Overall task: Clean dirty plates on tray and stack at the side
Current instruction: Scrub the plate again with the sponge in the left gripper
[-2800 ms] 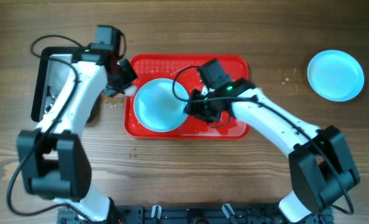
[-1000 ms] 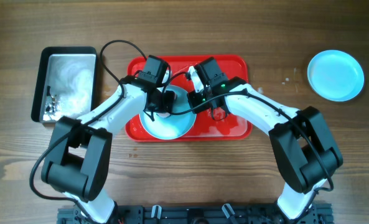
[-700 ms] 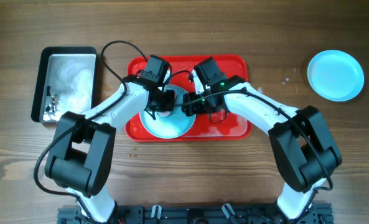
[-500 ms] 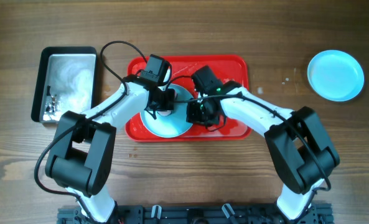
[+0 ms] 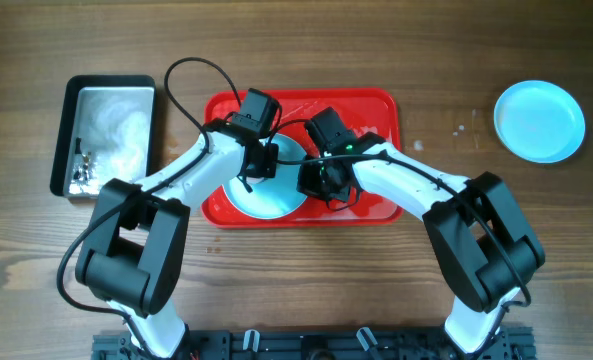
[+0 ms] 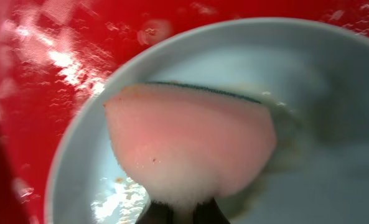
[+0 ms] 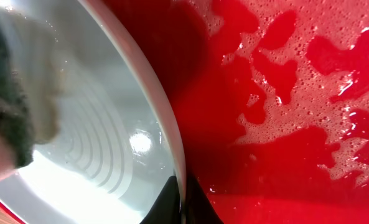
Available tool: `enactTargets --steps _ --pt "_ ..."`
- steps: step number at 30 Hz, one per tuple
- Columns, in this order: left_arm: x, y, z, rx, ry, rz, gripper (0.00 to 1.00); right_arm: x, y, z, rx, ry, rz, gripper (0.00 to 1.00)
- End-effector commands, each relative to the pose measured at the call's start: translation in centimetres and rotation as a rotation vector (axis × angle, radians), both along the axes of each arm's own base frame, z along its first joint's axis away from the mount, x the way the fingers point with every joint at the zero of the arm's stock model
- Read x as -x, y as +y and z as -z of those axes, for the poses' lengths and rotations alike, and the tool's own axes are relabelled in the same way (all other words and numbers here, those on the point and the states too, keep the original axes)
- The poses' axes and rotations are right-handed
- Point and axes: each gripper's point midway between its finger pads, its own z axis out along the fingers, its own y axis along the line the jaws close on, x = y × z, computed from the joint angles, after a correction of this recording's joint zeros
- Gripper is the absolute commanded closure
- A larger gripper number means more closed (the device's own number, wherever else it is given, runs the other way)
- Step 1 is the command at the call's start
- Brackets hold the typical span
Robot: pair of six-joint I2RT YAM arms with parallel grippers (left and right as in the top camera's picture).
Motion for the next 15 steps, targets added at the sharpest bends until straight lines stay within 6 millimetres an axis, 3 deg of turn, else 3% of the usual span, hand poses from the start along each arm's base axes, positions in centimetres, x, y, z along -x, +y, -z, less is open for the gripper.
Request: enactTargets --steps 1,4,9,11,15 --pt "2.1 5.5 2.5 -0.262 0.096 -0.029 0.96 1.2 -1.0 1.5 0.057 0.026 -0.011 0.96" --pt "3.8 5.6 1.6 -0.264 0.194 -0.04 0.96 1.2 -1.0 1.5 0.055 0.028 -0.015 0.96" --pt "6.6 2.7 1.3 -0.092 0.35 -0.02 0.96 1.2 -0.9 1.5 0.052 0.027 -0.02 0.96" --pt "5.6 2.0 1.5 -0.058 0.31 -0.019 0.96 1.2 -0.9 1.5 0.052 0.027 -0.02 0.96" --pt "1.2 -0.1 1.4 0.027 0.127 -0.043 0.96 1.2 -0.9 1.5 0.051 0.027 -0.02 0.96"
